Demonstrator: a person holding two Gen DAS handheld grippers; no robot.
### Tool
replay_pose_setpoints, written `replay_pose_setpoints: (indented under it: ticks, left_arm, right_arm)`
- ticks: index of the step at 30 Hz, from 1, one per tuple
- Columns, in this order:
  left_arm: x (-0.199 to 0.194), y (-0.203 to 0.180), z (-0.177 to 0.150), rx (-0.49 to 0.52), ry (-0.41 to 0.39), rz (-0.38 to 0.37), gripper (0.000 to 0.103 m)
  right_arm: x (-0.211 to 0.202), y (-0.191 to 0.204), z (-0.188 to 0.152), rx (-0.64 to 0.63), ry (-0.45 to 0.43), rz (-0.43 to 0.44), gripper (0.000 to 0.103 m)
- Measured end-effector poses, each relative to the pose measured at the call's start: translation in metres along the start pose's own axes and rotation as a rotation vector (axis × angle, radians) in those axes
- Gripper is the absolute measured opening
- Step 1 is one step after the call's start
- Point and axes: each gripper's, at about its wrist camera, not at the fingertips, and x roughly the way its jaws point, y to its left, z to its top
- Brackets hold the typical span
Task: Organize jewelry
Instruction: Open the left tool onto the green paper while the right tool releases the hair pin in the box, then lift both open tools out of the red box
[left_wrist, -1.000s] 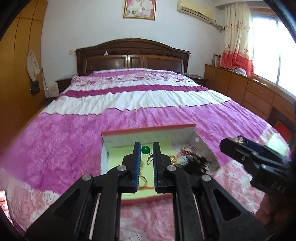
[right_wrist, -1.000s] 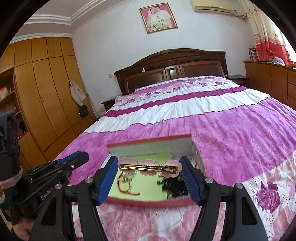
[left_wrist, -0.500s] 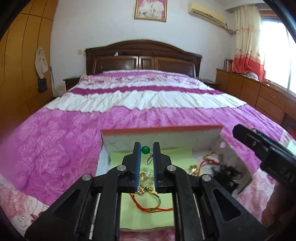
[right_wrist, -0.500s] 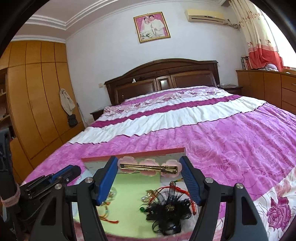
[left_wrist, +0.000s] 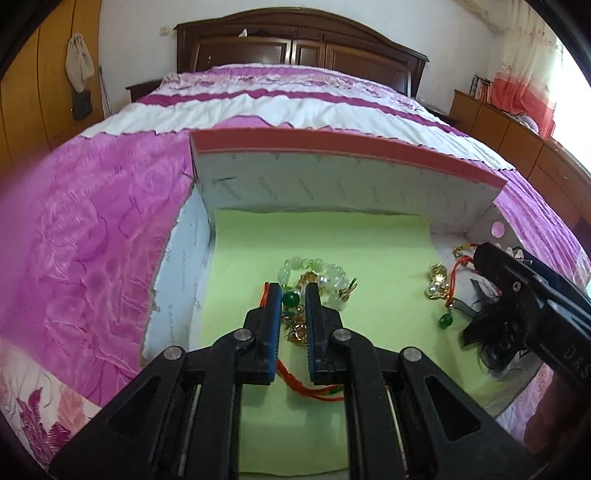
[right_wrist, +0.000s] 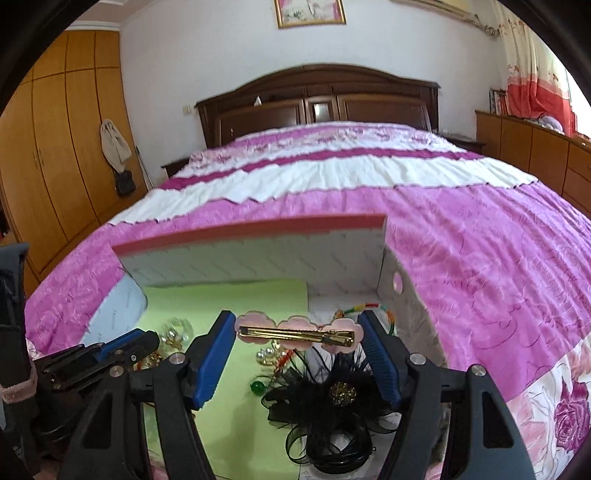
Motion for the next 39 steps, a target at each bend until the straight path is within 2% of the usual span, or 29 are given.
replay_pose_setpoints:
  ticks: [4,10,14,23,30,34,39]
  left_arm:
    - [0.001,-0.005,0.0,0.012,0.014,-0.001,0.005]
    - [0.0,-0.006,0.001,0.008,0.022,-0.009,0.017]
    - [-0.008,-0.004,0.001,-0.003,0.015,-0.01,0.02]
    - [-0.04,0.0,0.005,-0.013,-0.048,-0.019,0.023]
    - [-0.068,-0.002,0.001,0.015,-0.112,-0.026,0.036]
    - [-0.081,0.001,-0.009,0.014,-0.148,-0.022,0.045]
    - [-0.088,0.002,-0.02,0.004,-0.168,0.006,0.05]
  right_arm:
    - [0.01,-0.002,-0.002,0.004,0.049,-0.015,0.071]
    - [0.009,0.0,-0.002,-0.004,0.051,-0.006,0.076]
    - [0.0,-0.001,-0.001,0.02,0.047,0.015,0.076]
    - [-0.04,0.0,0.005,0.041,-0.043,0.04,0.08]
    - [-0.068,0.005,0.003,0.033,-0.094,0.055,0.085]
    - [-0.084,0.006,-0.001,0.024,-0.125,0.05,0.091]
    - [-0.102,0.007,-0.011,0.041,-0.153,0.05,0.094]
